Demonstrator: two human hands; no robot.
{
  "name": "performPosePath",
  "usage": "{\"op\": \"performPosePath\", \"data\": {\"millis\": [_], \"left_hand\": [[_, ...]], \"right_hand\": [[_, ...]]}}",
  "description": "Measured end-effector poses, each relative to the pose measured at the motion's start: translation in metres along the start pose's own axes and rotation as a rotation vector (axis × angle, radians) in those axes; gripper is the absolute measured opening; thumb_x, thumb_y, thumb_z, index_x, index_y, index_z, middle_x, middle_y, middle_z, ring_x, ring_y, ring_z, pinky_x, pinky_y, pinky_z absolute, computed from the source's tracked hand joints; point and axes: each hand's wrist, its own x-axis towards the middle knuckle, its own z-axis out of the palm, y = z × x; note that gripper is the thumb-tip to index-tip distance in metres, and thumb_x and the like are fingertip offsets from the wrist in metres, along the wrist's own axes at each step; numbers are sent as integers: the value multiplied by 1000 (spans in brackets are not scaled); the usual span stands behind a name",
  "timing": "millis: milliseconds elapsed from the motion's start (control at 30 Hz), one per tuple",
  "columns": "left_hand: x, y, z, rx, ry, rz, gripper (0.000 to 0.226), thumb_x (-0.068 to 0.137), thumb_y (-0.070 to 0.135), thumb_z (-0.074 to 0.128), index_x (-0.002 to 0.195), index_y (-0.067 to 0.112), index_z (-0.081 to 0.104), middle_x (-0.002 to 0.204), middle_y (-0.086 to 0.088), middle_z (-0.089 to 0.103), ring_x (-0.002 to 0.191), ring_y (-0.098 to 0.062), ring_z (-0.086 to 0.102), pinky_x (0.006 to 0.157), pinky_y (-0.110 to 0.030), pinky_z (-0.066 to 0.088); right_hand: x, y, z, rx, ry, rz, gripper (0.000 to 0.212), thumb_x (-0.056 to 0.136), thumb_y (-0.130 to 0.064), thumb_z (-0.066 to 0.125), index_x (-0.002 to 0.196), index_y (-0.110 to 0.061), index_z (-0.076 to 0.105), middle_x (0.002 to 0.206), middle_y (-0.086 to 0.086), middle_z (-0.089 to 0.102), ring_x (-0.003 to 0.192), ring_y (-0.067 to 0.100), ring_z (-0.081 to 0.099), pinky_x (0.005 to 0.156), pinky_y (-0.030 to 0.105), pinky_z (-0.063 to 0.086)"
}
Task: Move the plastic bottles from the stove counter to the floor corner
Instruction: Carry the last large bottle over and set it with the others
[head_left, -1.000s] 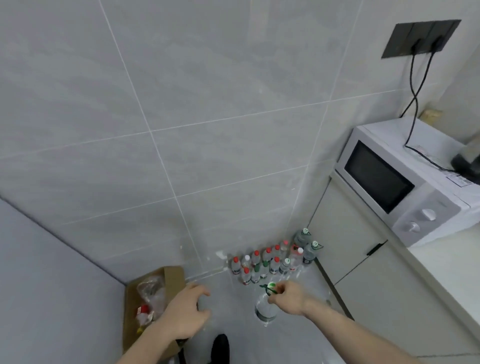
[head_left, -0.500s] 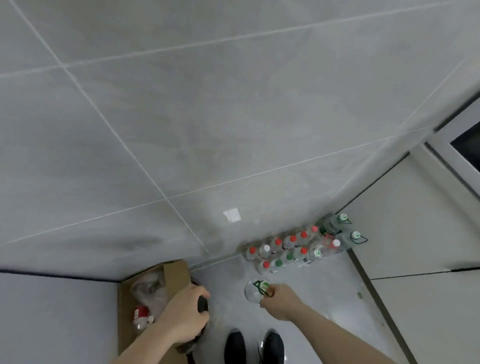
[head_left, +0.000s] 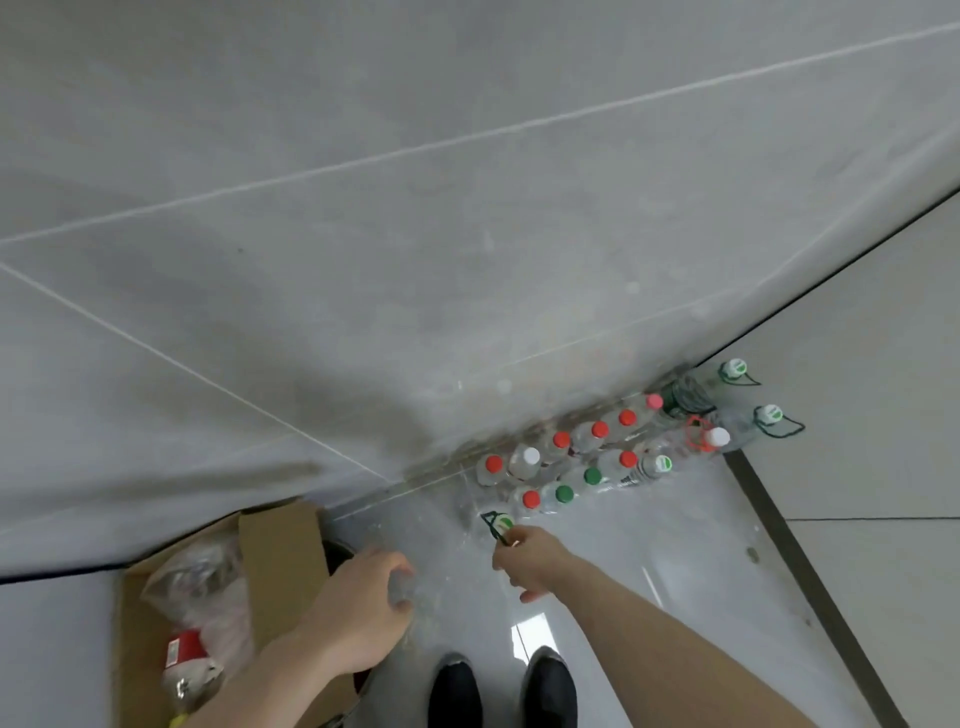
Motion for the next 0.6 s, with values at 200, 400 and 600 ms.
{"op": "performPosePath", "data": {"millis": [200, 400, 600], "left_hand": [[32, -11, 15, -13, 22, -10, 32, 98, 34, 59, 129, 36, 53, 145, 14, 42, 123, -6, 51, 100, -21, 43], [48, -10, 16, -6, 30, -12, 35, 97, 34, 59, 132, 37, 51, 146, 13, 41, 74, -7, 52, 72, -18, 46], [55, -6, 10, 1, 61, -3, 32, 96, 34, 58, 128, 37, 52, 142, 14, 44, 65, -6, 48, 72, -18, 43]], "right_hand": [[37, 8, 3, 39, -16, -14, 32, 91, -18, 57, 123, -19, 62, 121, 9, 61, 110, 30, 66, 79, 37, 65], [54, -2, 0, 93, -16, -64, 33, 93, -16, 59, 126, -20, 60, 124, 9, 60, 109, 30, 66, 78, 38, 65], [55, -7, -2, 97, -9, -66, 30, 91, -15, 59, 121, -17, 61, 111, 9, 61, 104, 32, 69, 76, 40, 66]]}}
